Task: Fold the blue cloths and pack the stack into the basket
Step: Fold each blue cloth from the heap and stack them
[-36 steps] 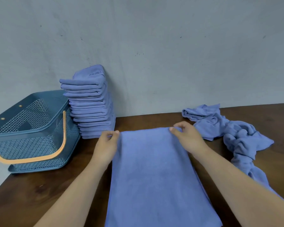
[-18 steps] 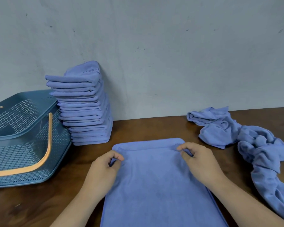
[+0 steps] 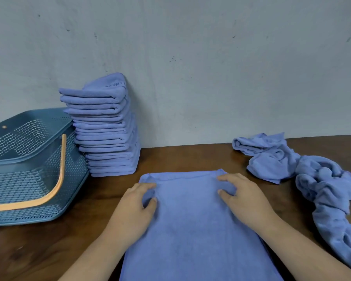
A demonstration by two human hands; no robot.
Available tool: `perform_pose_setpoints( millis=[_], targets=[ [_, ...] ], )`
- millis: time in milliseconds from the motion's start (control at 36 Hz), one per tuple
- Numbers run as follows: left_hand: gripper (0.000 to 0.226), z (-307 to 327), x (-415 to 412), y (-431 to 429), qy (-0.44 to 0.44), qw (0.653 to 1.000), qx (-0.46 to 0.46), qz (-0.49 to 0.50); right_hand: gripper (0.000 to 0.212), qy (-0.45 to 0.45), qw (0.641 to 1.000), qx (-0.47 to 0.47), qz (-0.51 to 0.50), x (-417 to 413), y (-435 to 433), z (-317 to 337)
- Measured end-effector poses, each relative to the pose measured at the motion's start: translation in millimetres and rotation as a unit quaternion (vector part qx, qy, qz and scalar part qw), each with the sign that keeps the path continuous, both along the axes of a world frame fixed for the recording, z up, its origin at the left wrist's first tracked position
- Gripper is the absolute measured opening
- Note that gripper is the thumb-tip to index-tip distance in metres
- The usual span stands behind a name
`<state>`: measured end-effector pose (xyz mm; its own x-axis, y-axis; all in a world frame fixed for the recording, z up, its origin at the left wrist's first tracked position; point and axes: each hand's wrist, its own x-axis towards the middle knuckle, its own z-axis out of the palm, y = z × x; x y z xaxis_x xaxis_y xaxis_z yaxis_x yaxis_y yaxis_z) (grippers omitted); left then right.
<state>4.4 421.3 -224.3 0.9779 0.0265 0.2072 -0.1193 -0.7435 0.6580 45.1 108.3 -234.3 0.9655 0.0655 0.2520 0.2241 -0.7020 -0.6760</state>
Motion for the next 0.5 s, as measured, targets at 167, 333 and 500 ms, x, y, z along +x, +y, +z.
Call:
perform_pose_setpoints(
  millis=[167, 333, 500],
  targets=[
    [0.044, -6.6, -1.1, -0.5, -0.003, 0.996, 0.088, -0.029, 0.030, -0.020, 0.995, -0.095, -0.004, -3.3, 4.8, -1.1],
    [0.053, -5.8, -2.5, -3.9, 0.018, 0.990, 0.141, -0.001, 0.042, -0.017, 0.985, -0.168, -0.021, -3.4, 3.1, 2.1],
    [0.060, -8.9, -1.0, -2.2, 0.027, 0.984, 0.173, -0.003, 0.048, -0.035, 0.961, -0.271, -0.026, -2.6, -1.1, -1.8]
  ],
)
